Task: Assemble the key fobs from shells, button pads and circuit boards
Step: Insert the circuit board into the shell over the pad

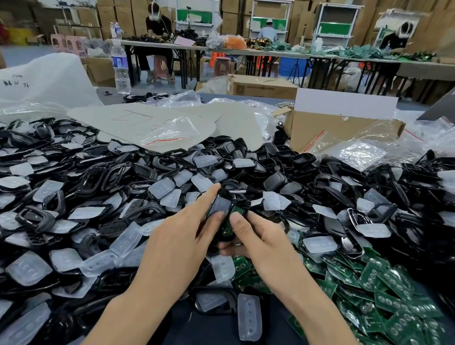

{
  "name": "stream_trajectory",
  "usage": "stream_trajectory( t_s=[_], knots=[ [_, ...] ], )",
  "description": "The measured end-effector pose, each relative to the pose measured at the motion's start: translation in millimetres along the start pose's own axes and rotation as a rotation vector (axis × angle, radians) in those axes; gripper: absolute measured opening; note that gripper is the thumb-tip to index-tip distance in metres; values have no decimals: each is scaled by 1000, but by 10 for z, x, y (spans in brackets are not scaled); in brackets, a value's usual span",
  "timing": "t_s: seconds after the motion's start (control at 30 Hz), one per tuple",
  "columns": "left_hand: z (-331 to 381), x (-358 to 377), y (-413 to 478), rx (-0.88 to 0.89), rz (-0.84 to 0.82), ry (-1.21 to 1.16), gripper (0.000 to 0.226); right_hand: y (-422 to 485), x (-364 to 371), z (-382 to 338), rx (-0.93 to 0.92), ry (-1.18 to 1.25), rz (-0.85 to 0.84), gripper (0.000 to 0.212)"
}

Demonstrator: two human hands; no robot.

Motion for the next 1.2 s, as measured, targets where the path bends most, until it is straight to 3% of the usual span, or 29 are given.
stream_trajectory(
  t_s=[0.23, 0.53, 0.6, 0.73, 1.03, 1.2],
  knots=[
    [41, -22, 2, 20, -15, -39, 49, 1, -1, -24, 4, 55, -22, 47],
    [156, 7, -57, 88, -54, -36, 54, -19, -23, -116, -54, -50, 27, 24],
    [176, 52, -75, 103, -86, -9, 50, -14, -39, -117, -57, -88, 58, 22],
    [188, 104, -96, 94, -144, 7, 63, -1, -54, -89, -55, -96, 93, 23],
    [171, 121, -108, 160, -166, -98, 54, -2, -6, -122, -36, 65, 77, 32],
    [188, 0, -91, 153, 4, -139, 33, 0, -56, -87, 47, 385, 148, 47]
  ],
)
Point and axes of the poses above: each hand's wrist, its own y-axis towards the middle knuckle, its own x-axis out of the palm, z = x × y, the point moved 8 cm from there along y, towards the middle knuckle, and after that the axes turned 4 degrees about -x, right-handed, at the moved point
